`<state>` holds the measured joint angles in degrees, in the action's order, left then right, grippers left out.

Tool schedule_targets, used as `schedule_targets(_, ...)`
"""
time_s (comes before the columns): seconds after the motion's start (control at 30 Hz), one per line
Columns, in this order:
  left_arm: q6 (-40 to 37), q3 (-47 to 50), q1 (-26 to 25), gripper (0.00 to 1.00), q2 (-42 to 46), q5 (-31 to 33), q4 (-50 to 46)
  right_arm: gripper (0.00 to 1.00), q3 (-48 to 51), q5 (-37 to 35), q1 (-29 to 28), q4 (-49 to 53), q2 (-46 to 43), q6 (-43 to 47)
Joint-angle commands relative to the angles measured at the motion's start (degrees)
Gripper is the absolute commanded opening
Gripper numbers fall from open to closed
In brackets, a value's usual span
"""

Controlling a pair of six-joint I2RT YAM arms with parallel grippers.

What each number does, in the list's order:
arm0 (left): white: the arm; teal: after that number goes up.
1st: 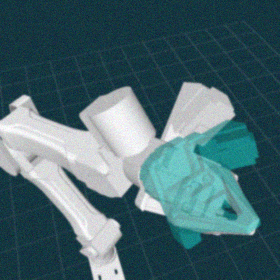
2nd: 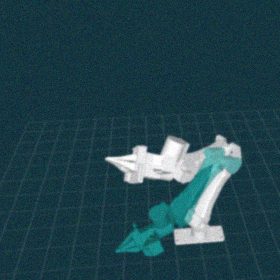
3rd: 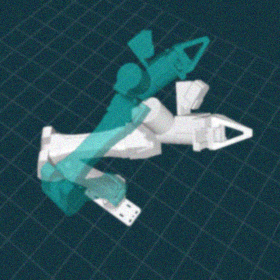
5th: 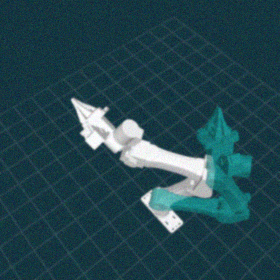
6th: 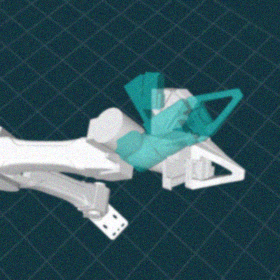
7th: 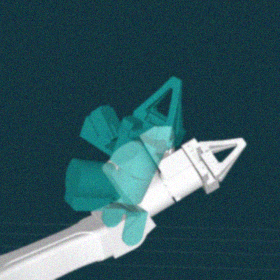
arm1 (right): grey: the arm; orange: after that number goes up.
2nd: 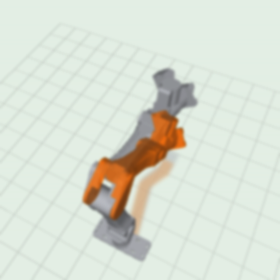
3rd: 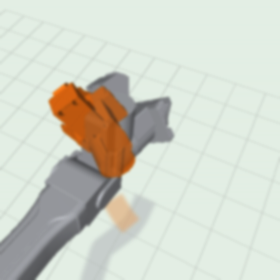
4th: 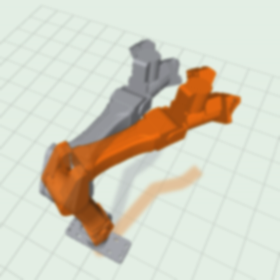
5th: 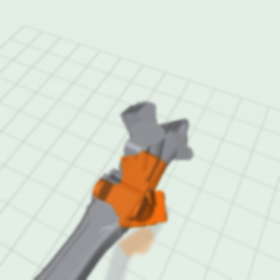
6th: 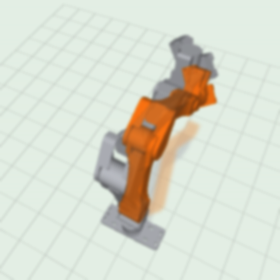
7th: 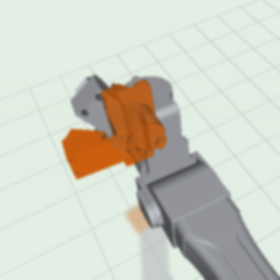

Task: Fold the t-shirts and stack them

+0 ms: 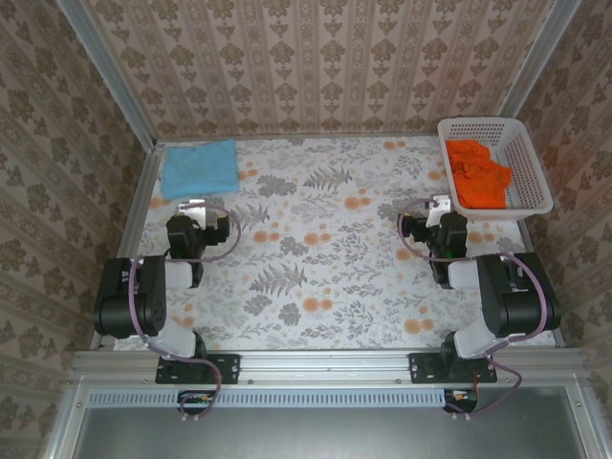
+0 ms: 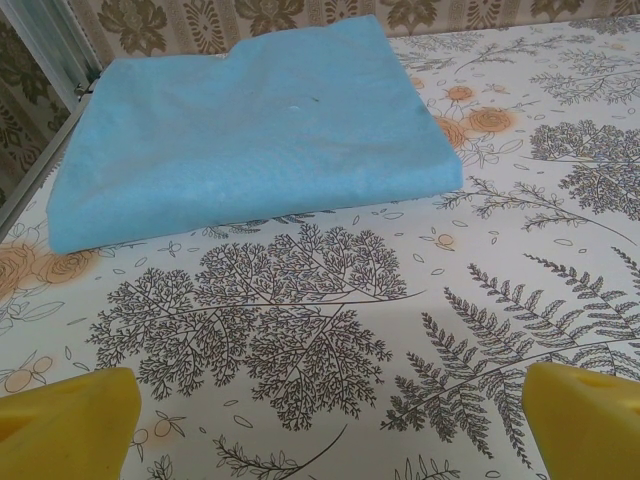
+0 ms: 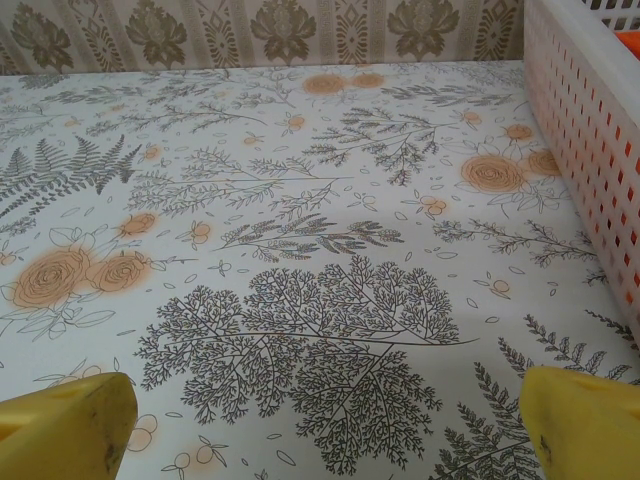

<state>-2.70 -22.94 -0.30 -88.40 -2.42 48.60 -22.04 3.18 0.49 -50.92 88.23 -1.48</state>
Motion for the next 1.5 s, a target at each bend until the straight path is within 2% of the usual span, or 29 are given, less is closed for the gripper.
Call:
schedule_targets(0.0,-0.55,-0.44,0.30,1.00,0.36,-0.94,0.11,1.00,-0.85,-1.11,0.12,0.38,-0.32,-0.36)
schedule_targets(0.6,-0.54,-0.37,0.30,1.00,0.34,-0.88,0.21,1.00,-0.72,-1.86,-0.23,0.38,-0.41,-0.11)
schedule_targets(0.7,-0.78,-0.02,0.05,1.00,0.62,-0.30,0.96,0.99,-0.85,-3.74,-0.83,0.66,-0.89,0.06)
schedule_targets(0.8,-1.16,0.70,-1.70,1.00,6.23,4.47,-2.43,1.00,-3.42,-5.94,-2.47,9.80,-6.27,1.41)
schedule_targets(0.9,-1.73,-0.91,-5.36,1.00,16.07,10.85,-12.90,0.99,-5.11,-4.07,-3.53,16.82,-13.16,3.19)
schedule_targets(0.97,5.77,-2.96,-7.68,1.00,21.19,15.06,-18.25,1.00,-5.43,-2.51,-3.71,17.36,-18.12,-0.46)
schedule_targets(1.07,16.40,-6.78,-8.56,1.00,23.97,9.85,-24.66,0.99,-6.25,-2.12,-3.66,14.53,-22.77,-11.09)
schedule_targets(1.13,20.62,-9.75,-8.99,1.00,22.69,6.11,-28.49,1.00,-10.52,-2.71,-3.18,21.95,-24.63,-18.75)
schedule_targets(1.2,28.54,-13.22,-8.98,1.00,21.25,5.79,-34.82,1.00,-14.66,-2.51,-2.89,28.07,-25.20,-21.33)
schedule_targets(1.3,31.03,-12.05,-8.93,1.00,20.87,1.32,-32.17,1.00,-16.65,-6.28,-0.30,26.60,-23.51,-24.04)
schedule_targets(1.37,32.23,-9.60,-8.93,1.00,22.04,1.34,-29.14,1.00,-26.29,-8.45,2.51,38.82,-17.71,-24.83)
schedule_targets(1.47,31.64,-9.21,-9.56,1.00,22.36,2.36,-29.27,0.99,-42.23,-21.92,6.15,59.34,-4.88,-28.22)
